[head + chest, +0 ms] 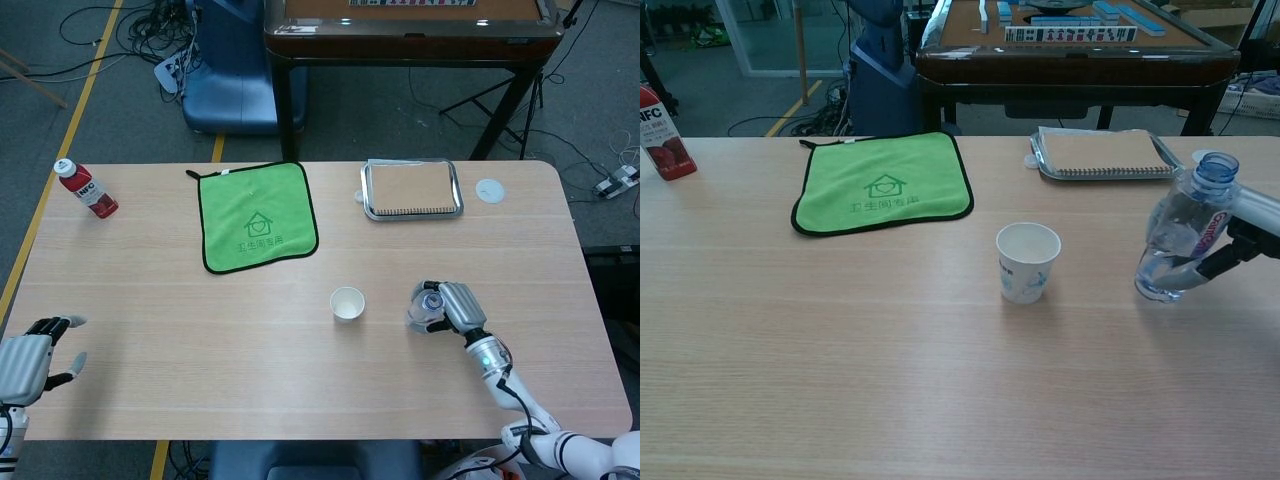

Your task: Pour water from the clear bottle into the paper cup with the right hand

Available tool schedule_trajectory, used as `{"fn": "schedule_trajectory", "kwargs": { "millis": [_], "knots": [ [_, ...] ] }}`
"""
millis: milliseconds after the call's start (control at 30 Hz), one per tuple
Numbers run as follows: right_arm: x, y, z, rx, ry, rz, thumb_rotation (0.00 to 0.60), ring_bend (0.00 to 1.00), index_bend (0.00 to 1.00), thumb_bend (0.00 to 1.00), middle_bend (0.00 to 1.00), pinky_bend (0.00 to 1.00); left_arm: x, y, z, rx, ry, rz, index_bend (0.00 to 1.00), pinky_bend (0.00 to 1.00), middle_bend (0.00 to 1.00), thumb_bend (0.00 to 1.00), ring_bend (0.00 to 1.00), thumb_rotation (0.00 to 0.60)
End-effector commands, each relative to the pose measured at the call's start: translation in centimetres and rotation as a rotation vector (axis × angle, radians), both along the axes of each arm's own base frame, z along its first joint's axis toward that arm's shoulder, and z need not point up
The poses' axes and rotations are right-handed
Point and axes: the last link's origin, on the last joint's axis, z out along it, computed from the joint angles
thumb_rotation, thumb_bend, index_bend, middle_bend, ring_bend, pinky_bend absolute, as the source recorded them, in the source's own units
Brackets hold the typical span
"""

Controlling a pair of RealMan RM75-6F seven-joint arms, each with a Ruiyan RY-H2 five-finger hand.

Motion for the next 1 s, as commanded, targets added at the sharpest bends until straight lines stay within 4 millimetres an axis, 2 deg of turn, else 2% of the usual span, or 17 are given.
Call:
{"fn": "schedule_trajectory", "kwargs": {
  "millis": [33,300,600,1000],
  "knots": [
    [1.2,-0.7,1.3,-0.008,0.060,0.007,0.600,0.49,0.60,0.07,0.54,0.48,0.0,0.0,0.0,-0.001,0.000,-0.001,0.33,0.67,0.34,0.28,0.31,0.600],
    [3.3,-1.7,2.9,-0.019,0.164,0.030,0.600,0.49,0.60,0.07,0.55,0.48,0.1,0.0,0.1,0.005,0.012,-0.006,0.33,0.67,0.34,0.28,0.31,0.600],
    [4.3,-3.3,4.3,-0.025,0.316,0.029,0.600,0.49,0.60,0.07,0.55,0.48,0.1,0.1,0.3,0.011,0.008,-0.007,0.33,0.67,0.34,0.28,0.31,0.600],
    [5.2,-4.5,4.4,-0.003,0.465,0.037,0.600,0.49,0.60,0.08,0.55,0.48,0.1,0.1,0.3,0.021,0.037,-0.013,0.33,0.67,0.34,0.28,0.31,0.600]
  ]
}}
